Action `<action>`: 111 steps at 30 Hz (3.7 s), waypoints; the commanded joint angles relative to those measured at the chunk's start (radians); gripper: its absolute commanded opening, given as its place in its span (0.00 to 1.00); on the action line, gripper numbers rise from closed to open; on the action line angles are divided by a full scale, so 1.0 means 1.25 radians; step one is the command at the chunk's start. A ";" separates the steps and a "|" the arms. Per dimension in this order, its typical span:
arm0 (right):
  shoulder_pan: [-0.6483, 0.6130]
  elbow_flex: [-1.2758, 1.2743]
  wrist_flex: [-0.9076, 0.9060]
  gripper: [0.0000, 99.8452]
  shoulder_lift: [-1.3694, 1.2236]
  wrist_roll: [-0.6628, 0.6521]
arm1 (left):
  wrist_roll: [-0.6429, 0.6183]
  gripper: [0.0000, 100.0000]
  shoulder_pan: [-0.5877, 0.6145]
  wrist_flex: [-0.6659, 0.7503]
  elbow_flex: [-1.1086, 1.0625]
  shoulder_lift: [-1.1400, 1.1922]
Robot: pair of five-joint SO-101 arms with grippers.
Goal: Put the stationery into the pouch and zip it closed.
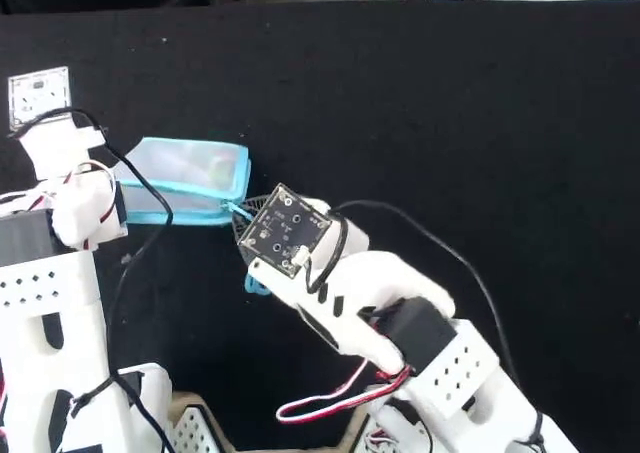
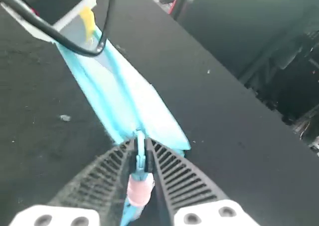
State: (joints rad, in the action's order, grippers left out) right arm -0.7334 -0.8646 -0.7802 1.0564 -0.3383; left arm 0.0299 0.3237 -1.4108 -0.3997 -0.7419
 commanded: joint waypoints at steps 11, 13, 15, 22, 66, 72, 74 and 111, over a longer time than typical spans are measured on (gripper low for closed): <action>0.104 0.289 -0.086 0.01 -0.238 -0.066 | 0.107 0.03 -0.088 -0.102 0.236 0.002; 0.103 0.354 -0.145 0.01 -0.268 -0.071 | 0.107 0.03 -0.087 -0.102 0.222 0.004; 0.101 0.425 -0.191 0.01 -0.296 -0.081 | 0.104 0.03 -0.087 -0.097 0.213 0.004; 0.099 0.645 -0.309 0.01 -0.416 -0.155 | -0.011 0.13 -0.088 -0.097 0.274 0.004; 0.091 1.040 -0.481 0.01 -0.732 -0.155 | 0.020 0.15 -0.033 -0.265 0.574 0.115; 0.092 1.040 -0.479 0.01 -0.732 -0.155 | 0.099 0.15 -0.035 -0.280 0.495 0.017; 0.092 1.040 -0.479 0.01 -0.732 -0.155 | 0.142 0.15 -0.068 -0.279 0.424 -0.001; 0.107 1.033 -0.484 0.01 -0.733 -0.151 | 0.033 0.15 -0.073 0.070 0.182 -0.056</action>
State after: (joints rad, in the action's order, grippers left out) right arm -0.6091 0.3813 -1.3817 0.1297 -0.5286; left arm 0.0836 0.2470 -1.3203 -0.2325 -0.8170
